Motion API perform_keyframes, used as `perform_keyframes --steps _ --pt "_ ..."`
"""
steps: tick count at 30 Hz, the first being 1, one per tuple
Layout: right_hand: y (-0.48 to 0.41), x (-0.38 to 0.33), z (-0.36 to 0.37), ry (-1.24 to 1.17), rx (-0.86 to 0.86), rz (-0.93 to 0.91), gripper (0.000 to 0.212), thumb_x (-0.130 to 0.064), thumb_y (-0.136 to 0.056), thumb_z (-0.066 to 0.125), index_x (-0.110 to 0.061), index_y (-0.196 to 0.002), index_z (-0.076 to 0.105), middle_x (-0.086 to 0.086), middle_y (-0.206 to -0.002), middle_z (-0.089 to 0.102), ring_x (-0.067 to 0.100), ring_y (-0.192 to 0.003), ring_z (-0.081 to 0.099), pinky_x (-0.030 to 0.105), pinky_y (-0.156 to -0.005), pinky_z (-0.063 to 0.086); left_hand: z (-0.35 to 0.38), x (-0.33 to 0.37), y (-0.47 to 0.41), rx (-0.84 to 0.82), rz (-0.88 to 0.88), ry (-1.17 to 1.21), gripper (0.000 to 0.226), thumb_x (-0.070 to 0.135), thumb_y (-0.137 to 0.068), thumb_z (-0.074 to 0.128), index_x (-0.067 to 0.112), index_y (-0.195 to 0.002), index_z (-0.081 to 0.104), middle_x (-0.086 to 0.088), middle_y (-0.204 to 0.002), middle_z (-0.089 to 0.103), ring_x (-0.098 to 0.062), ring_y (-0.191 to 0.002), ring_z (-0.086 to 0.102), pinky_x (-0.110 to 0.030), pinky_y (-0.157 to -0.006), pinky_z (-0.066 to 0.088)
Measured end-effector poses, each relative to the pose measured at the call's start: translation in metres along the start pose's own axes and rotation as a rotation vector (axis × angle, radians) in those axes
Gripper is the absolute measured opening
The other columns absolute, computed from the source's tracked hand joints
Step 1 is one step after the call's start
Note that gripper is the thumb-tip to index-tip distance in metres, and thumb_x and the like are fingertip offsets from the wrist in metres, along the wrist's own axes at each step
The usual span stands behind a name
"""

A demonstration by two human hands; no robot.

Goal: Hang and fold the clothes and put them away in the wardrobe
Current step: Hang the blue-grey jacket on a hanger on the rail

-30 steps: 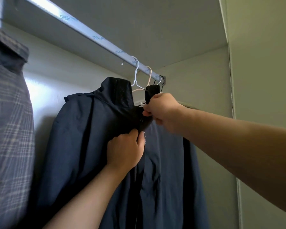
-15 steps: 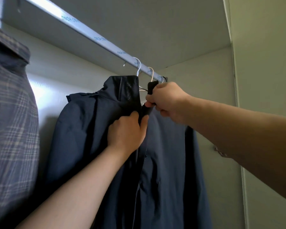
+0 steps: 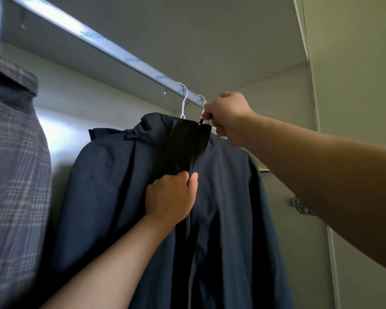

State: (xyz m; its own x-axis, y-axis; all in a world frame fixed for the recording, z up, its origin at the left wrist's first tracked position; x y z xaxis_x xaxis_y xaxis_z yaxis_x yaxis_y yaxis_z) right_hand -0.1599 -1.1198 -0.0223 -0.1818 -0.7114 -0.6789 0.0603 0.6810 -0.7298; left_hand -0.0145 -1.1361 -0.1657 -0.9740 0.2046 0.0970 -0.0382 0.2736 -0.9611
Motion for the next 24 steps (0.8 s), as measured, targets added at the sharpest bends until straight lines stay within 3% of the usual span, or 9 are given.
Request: perform_keyframes --steps 3,6,8,10,13,17,20,21,24 --pt "-0.005 0.012 -0.009 0.107 0.006 -0.082 0.012 -0.015 -0.091 0.057 -0.017 -0.082 0.049 -0.001 -0.056 0.069 0.013 -0.043 0.047 0.018 -0.04 0.031 -0.013 -0.013 -0.009 0.054 -0.008 -0.027 0.055 0.059 -0.098 0.029 0.017 -0.068 0.046 -0.013 -0.07 0.067 -0.042 -0.067 0.066 -0.037 -0.056 0.04" --pt "-0.014 0.022 -0.029 0.294 0.11 -0.128 0.03 -0.049 -0.092 0.055 -0.019 -0.085 0.051 0.002 -0.077 0.075 0.014 -0.059 0.061 0.026 -0.052 0.04 -0.053 -0.034 -0.025 0.325 0.013 0.036 0.042 0.049 -0.097 0.039 0.017 -0.07 0.046 -0.013 -0.069 0.065 -0.042 -0.064 0.061 -0.036 -0.054 0.034" --pt "-0.02 0.029 -0.039 0.564 0.186 -0.146 0.042 -0.058 -0.094 0.045 -0.018 -0.099 0.054 0.002 -0.093 0.068 0.027 -0.087 0.062 0.034 -0.07 0.042 -0.075 -0.056 -0.04 0.444 -0.019 0.058 0.031 0.039 -0.097 0.046 0.015 -0.08 0.056 -0.015 -0.083 0.066 -0.04 -0.08 0.057 -0.043 -0.066 0.04" --pt "-0.026 0.038 -0.041 0.807 0.186 -0.161 0.05 -0.061 -0.096 0.037 -0.017 -0.11 0.056 0.008 -0.102 0.063 0.036 -0.102 0.057 0.04 -0.083 0.045 -0.084 -0.083 -0.056 0.455 -0.139 0.04 0.024 0.035 -0.096 0.049 0.014 -0.094 0.06 -0.016 -0.102 0.064 -0.039 -0.1 0.053 -0.048 -0.085 0.041" --pt "-0.031 0.058 -0.029 0.94 0.034 -0.104 0.049 -0.055 -0.101 0.028 -0.016 -0.101 0.057 0.013 -0.102 0.06 0.035 -0.094 0.053 0.042 -0.09 0.045 -0.078 -0.113 -0.08 0.31 -0.258 -0.028 0.026 0.032 -0.1 0.046 0.013 -0.108 0.061 -0.016 -0.118 0.063 -0.039 -0.115 0.05 -0.049 -0.097 0.036" --pt "-0.036 0.068 -0.026 0.804 -0.048 -0.019 0.055 -0.053 -0.102 0.034 -0.007 -0.1 0.065 0.016 -0.103 0.06 0.032 -0.091 0.054 0.033 -0.078 0.04 -0.054 -0.134 -0.102 0.061 -0.312 -0.047 0.037 0.039 -0.103 0.03 0.017 -0.094 0.058 -0.012 -0.107 0.067 -0.035 -0.099 0.053 -0.046 -0.09 0.035" --pt "-0.042 0.07 -0.027 0.576 -0.127 0.068 0.04 -0.045 -0.097 0.052 -0.012 -0.103 0.074 0.013 -0.101 0.072 0.024 -0.081 0.065 0.029 -0.076 0.05 -0.043 -0.142 -0.119 -0.076 -0.357 -0.003 0.048 0.051 -0.098 0.026 0.019 -0.086 0.06 -0.01 -0.099 0.066 -0.032 -0.092 0.051 -0.042 -0.085 0.041" --pt "-0.041 0.074 -0.025 0.499 -0.194 0.143 0.033 -0.041 -0.094 0.059 -0.012 -0.1 0.075 0.014 -0.098 0.075 0.024 -0.078 0.069 0.029 -0.081 0.054 -0.041 -0.145 -0.125 -0.125 -0.394 0.051 0.053 0.056 -0.095 0.027 0.018 -0.088 0.063 -0.01 -0.101 0.066 -0.033 -0.094 0.054 -0.042 -0.088 0.044" --pt "-0.036 0.089 -0.018 0.414 -0.416 0.399 0.029 -0.033 -0.083 0.063 -0.008 -0.092 0.074 0.019 -0.095 0.076 0.033 -0.081 0.074 0.047 -0.091 0.058 -0.028 -0.15 -0.141 -0.275 -0.526 0.416 0.061 0.061 -0.089 0.039 0.01 -0.102 0.07 -0.014 -0.111 0.07 -0.034 -0.103 0.064 -0.045 -0.099 0.05"
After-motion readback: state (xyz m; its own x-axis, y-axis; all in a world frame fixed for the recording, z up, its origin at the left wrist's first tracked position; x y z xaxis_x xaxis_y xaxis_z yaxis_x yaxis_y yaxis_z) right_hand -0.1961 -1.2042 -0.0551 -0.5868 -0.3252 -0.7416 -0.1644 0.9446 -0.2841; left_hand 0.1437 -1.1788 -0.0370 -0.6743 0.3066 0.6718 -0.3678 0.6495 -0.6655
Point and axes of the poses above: each hand's wrist, its own y-axis away from the middle knuckle, its own z-axis out of the palm, x = y × z, the point moved 8 cm from there along -y, towards the middle knuckle
